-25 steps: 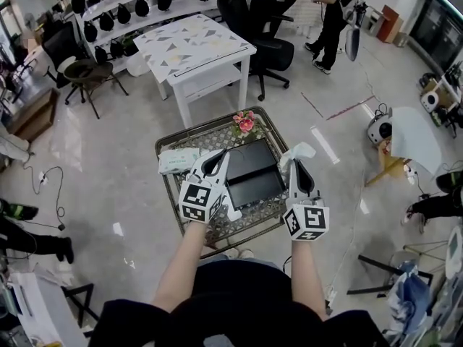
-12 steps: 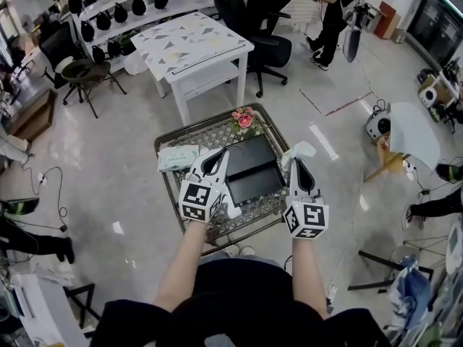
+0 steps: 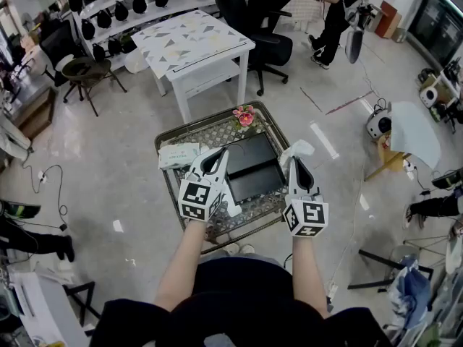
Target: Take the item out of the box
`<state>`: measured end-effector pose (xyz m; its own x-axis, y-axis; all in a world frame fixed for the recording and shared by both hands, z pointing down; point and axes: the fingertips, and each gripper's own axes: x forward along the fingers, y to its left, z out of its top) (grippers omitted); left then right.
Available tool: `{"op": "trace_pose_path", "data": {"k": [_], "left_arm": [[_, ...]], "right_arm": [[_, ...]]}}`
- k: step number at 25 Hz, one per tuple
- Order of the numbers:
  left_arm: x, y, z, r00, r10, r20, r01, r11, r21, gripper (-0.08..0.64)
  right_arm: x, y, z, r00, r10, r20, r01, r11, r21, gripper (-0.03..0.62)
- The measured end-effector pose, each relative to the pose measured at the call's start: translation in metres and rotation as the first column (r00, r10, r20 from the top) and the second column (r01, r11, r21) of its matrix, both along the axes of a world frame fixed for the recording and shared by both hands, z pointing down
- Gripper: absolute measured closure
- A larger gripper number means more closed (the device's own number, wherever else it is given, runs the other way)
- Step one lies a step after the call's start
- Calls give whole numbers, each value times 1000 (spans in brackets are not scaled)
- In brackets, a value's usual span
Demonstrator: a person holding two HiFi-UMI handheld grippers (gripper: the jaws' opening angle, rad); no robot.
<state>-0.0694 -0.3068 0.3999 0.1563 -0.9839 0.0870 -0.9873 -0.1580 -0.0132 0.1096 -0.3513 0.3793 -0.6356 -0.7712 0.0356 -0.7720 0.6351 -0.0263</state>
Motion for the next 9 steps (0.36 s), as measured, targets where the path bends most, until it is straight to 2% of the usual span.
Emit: {"op": "trace_pose_path", "data": {"k": [9], "left_arm": [[-1, 3, -1, 1000, 3, 1, -3, 1000, -3, 541]], "right_arm": [[-4, 2, 1, 1000, -6, -12, 6, 1000, -9, 575]]}}
